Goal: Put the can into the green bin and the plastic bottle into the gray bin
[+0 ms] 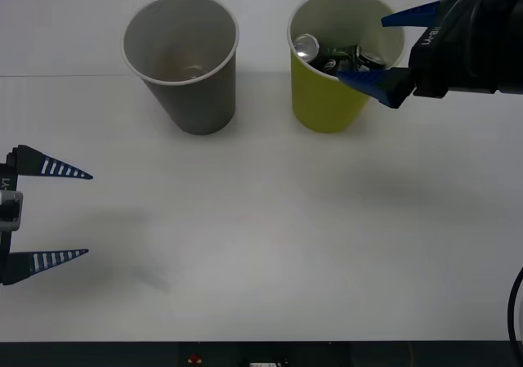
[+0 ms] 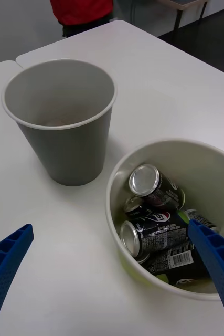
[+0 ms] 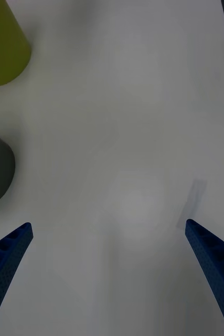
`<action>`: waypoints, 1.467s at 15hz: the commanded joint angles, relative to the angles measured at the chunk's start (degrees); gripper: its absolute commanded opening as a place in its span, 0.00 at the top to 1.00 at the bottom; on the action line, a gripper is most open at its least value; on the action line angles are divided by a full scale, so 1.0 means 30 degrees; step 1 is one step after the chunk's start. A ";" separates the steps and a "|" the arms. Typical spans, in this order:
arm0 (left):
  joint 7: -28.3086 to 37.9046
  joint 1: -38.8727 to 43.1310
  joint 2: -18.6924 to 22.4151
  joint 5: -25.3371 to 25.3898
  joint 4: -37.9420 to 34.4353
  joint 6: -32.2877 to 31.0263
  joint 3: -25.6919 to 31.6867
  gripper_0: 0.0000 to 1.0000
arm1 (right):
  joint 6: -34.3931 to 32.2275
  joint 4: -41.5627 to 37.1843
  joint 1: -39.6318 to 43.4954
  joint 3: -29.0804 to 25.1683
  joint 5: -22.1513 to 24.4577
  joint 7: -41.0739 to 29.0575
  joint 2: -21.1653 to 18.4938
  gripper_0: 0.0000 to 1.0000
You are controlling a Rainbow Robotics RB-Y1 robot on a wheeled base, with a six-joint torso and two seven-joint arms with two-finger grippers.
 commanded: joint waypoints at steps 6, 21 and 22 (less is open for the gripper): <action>0.0000 0.0000 0.0000 0.0000 0.0001 0.0000 0.0000 0.00 | 0.0000 -0.0087 0.3772 -0.1606 -0.2777 0.5919 -0.0001 0.00; 0.0000 0.0000 0.0000 0.0000 0.0001 0.0000 0.0000 0.00 | 0.0000 -0.0087 0.8811 -0.2250 -0.3187 1.3654 -0.1261 0.00; 0.0000 0.0000 0.0000 0.0000 0.0001 0.0000 0.0000 0.00 | 0.0000 -0.0087 0.9192 -0.2133 -0.3392 1.3829 -0.1671 0.00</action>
